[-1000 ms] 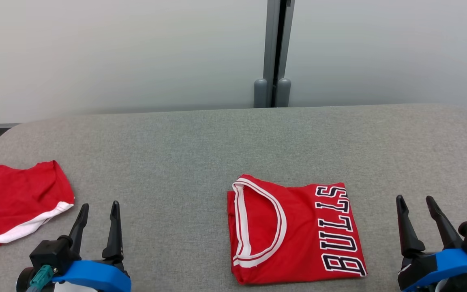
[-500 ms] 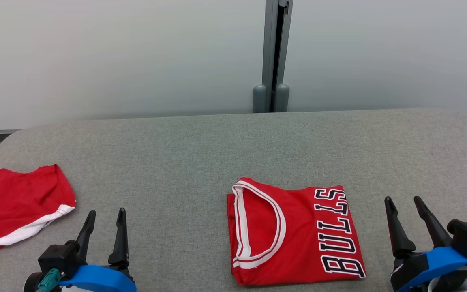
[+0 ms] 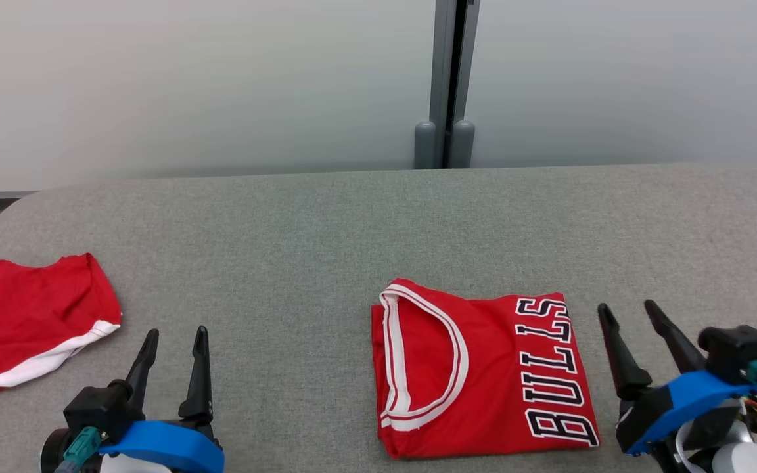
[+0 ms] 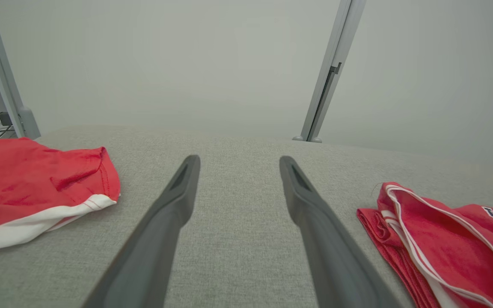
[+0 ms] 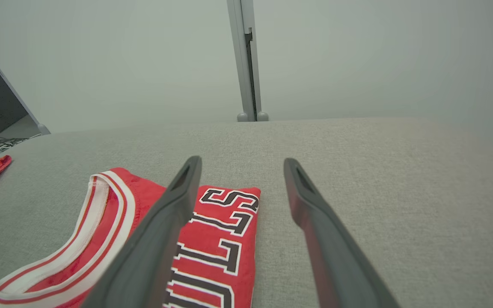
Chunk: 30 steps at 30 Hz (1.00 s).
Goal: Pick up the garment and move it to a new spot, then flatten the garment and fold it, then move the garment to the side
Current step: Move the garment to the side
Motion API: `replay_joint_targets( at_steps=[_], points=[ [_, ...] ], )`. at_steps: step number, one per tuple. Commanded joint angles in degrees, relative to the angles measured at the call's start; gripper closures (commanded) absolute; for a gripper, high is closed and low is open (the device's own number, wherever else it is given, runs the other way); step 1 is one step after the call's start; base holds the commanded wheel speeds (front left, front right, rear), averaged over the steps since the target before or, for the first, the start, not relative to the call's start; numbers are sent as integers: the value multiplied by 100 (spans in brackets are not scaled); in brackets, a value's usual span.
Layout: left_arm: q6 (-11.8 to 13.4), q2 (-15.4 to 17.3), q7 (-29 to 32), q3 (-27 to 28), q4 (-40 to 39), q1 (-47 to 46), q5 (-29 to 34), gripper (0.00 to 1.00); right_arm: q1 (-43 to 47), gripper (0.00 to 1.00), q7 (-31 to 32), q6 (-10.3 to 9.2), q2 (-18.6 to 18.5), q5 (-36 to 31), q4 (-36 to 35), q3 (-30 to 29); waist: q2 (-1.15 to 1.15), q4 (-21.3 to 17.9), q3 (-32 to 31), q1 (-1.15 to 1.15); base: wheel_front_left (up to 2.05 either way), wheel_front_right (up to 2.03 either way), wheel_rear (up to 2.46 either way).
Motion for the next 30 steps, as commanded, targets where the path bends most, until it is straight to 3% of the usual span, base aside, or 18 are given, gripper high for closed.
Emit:
replay_joint_targets(
  at_steps=[1,8,12,21,22,23,24,25,30],
  points=[
    [-12,5,-25,0,-35,-129,36,0,-145,0,185,3,-93,49,16,139,0,38,70,1,0,0,0],
    [-50,-53,-25,-87,-110,-333,80,0,-675,0,1479,2,-173,120,575,234,0,220,375,1,0,0,0],
    [-90,-121,-25,-129,-129,-468,106,0,-859,0,2215,3,-50,42,1055,-60,0,370,560,1,0,0,0],
    [-137,-167,-25,-81,-106,-574,168,0,-945,0,2912,3,88,63,1594,-193,0,479,721,1,0,0,0],
    [-141,-168,-25,-75,-109,-573,179,0,-966,15,2964,3,72,87,1630,-161,0,473,732,1,0,0,0],
    [-139,-170,-25,-65,-113,-580,184,0,-994,52,3011,2,35,92,1652,-141,0,460,745,1,0,0,0],
    [-138,-176,-25,-54,-122,-587,192,0,-1016,66,3057,2,-11,97,1664,-104,0,446,757,1,0,0,0],
    [-134,-179,-25,-36,-134,-590,197,0,-1039,100,3112,3,-48,114,1667,-63,0,421,773,1,0,0,0],
    [-152,-205,-25,33,-207,-655,220,0,-1327,100,3263,-3,-436,120,1469,294,0,265,915,1,0,0,0]
  ],
)
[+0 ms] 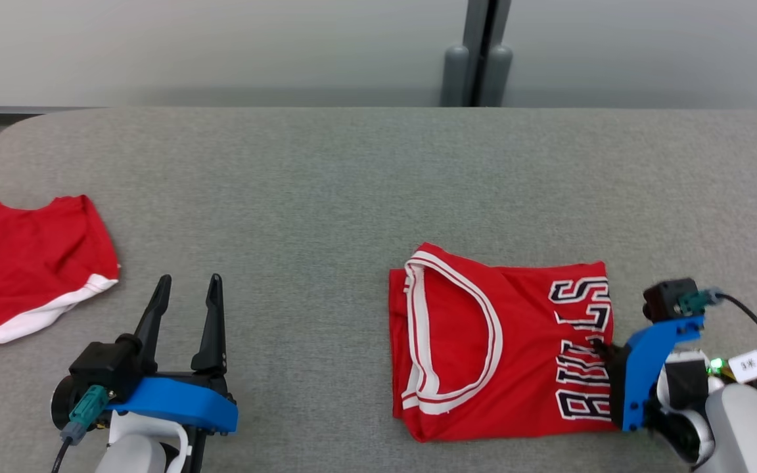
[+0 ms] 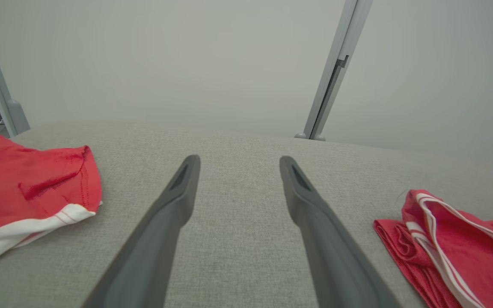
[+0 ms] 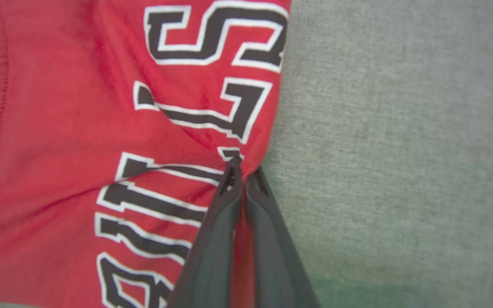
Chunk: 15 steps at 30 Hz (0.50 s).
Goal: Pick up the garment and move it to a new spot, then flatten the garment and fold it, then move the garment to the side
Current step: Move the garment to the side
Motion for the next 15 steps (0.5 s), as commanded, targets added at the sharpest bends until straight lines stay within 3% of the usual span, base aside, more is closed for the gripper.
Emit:
replay_joint_targets(
  at_steps=[1,8,11,15],
  points=[
    [-11,7,-25,48,-47,-113,43,0,-200,100,24,-8,-225,-9,-94,185,0,-85,60,0,0,0,0],
    [-36,96,-24,219,-325,-261,120,0,-1208,100,115,-6,-1155,114,-733,1065,0,-714,525,0,0,0,0],
    [-37,139,-23,230,-491,-415,211,0,-1691,100,115,-5,-1640,179,-880,1211,0,-1034,842,0,0,0,0],
    [-47,211,-25,233,-615,-572,290,0,-2067,100,15,-5,-2010,218,-845,1184,0,-1360,1138,0,0,0,0]
  ],
)
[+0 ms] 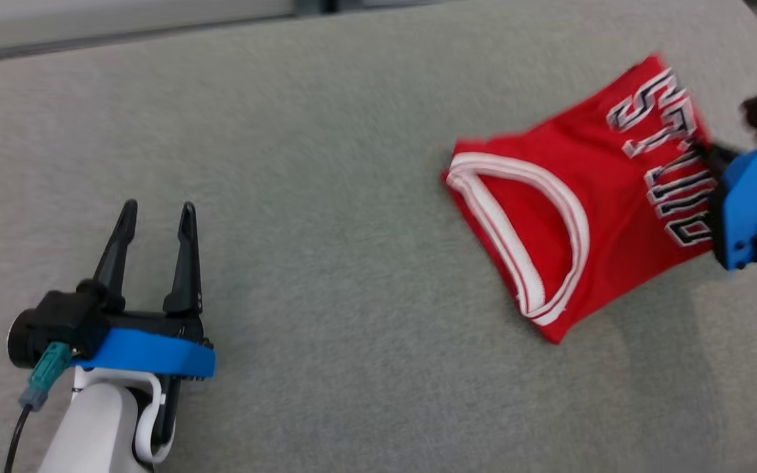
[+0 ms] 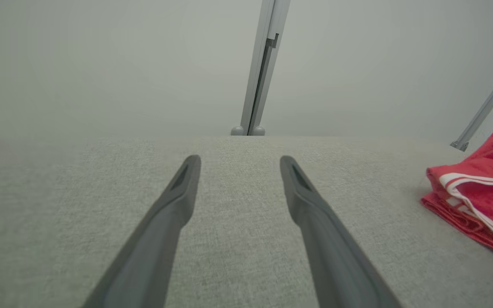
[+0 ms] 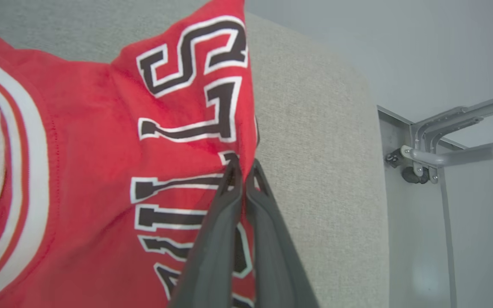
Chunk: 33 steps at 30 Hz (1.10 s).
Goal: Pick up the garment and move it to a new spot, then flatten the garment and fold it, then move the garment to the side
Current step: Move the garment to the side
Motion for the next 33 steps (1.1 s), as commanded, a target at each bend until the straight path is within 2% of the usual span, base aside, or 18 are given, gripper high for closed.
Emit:
replay_joint_targets(
  at_steps=[1,6,8,17,18,19,20,21,22,28,33],
  points=[
    [-2,49,-24,16,-30,-122,50,0,-127,100,-55,-3,-105,20,42,-23,0,-91,83,-1,0,0,0],
    [-15,165,29,-23,-238,-384,107,0,-396,100,-461,-5,-484,-8,317,-356,0,-490,525,-1,0,0,0],
    [-1,213,61,-42,-330,-444,144,0,-421,100,-631,-4,-530,-69,411,-505,0,-590,653,-1,0,0,0],
    [66,476,284,1,-699,-417,178,0,-421,100,-1318,-4,-308,-457,702,-1173,0,-806,874,-1,0,0,0],
    [67,479,310,-1,-722,-413,168,0,-409,87,-1391,-4,-282,-510,723,-1213,0,-800,874,-1,0,0,0],
    [70,475,316,-15,-743,-408,162,0,-397,81,-1479,-4,-261,-552,742,-1239,0,-787,869,-1,0,0,0],
    [75,476,325,-28,-761,-399,163,0,-393,84,-1550,-4,-210,-562,768,-1267,0,-772,863,-1,0,0,0],
    [86,474,332,-40,-764,-387,162,0,-385,60,-1625,-4,-190,-593,780,-1251,0,-754,852,-1,0,0,0],
    [92,472,336,-49,-769,-367,156,0,-386,0,-1711,-4,-199,-660,782,-1238,0,-736,840,-1,0,0,0],
    [133,396,256,-65,-661,-271,92,0,-295,0,-2189,-4,-153,-845,818,-1250,0,-551,616,-1,0,0,0],
    [141,213,117,-101,-369,-117,5,0,119,0,-2594,-4,0,-764,694,-1353,0,-269,90,-1,0,0,0]
  ],
)
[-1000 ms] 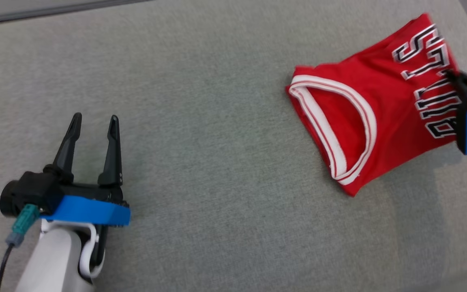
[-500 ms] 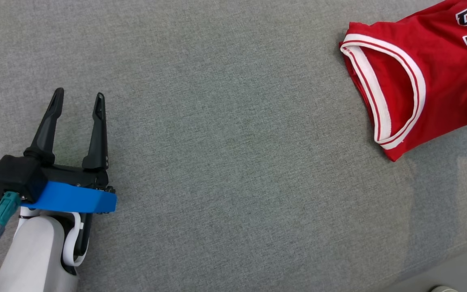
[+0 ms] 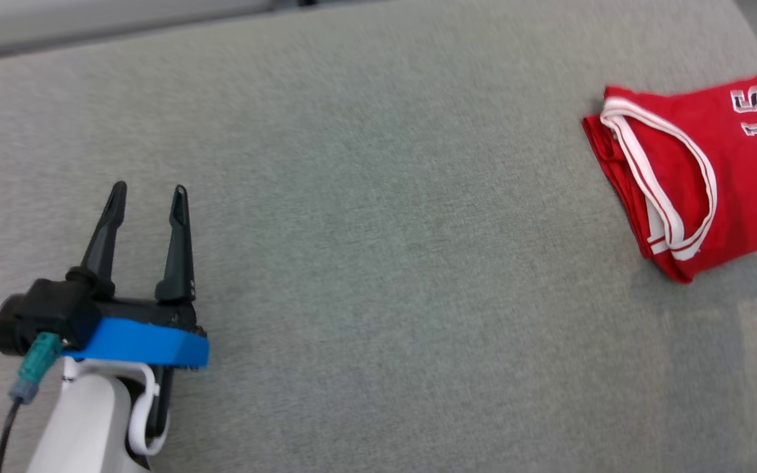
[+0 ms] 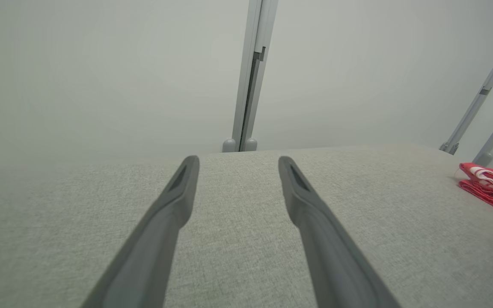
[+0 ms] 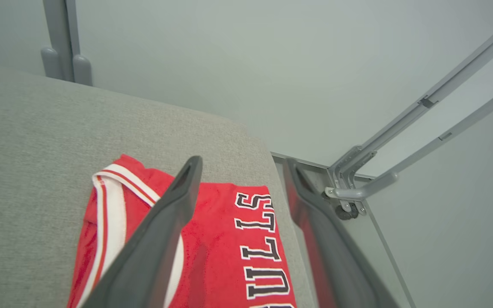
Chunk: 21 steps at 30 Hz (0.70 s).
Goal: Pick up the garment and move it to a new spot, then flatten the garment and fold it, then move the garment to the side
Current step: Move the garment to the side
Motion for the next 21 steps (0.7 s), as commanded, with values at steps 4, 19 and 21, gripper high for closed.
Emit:
replay_joint_targets(
  at_steps=[4,19,21],
  points=[
    [33,-173,-113,8,298,313,-95,0,765,0,-390,-1,458,243,-407,-231,0,255,-640,1,0,0,0],
    [37,-434,-166,327,770,1383,-141,0,3508,0,-953,1,2255,253,-1997,-539,0,1015,-1952,1,0,0,0],
    [20,-449,-167,353,802,1475,-120,0,3657,0,-1011,1,2360,282,-2041,-574,0,1098,-2033,1,0,0,0]
  ],
)
